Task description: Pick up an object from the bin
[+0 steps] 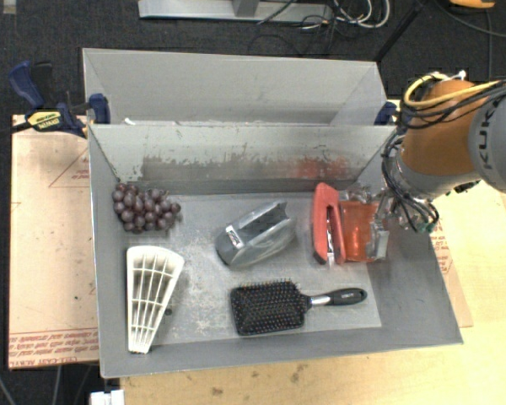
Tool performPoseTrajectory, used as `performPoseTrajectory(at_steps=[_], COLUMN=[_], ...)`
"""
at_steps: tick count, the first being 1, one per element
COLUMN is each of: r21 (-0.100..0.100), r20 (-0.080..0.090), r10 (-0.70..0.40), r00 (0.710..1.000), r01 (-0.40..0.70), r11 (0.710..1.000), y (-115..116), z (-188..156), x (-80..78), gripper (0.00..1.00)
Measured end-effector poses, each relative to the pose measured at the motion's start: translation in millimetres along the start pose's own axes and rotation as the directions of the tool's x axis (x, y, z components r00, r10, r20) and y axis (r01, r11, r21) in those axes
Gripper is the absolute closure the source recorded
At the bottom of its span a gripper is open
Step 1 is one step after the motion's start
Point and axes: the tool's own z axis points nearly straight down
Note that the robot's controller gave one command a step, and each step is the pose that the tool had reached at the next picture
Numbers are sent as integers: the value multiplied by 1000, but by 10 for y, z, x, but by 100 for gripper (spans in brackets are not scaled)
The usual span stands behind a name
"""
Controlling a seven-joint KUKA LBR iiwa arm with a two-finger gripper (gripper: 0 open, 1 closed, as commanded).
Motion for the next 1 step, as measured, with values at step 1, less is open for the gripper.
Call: performPoseTrajectory(at_steps=[1], r21=[0], r20=[0], r10=[-1], r00=[1000], r01=[1], r11=[1000], y=[2], z=[0], x=[-1], gripper=[100])
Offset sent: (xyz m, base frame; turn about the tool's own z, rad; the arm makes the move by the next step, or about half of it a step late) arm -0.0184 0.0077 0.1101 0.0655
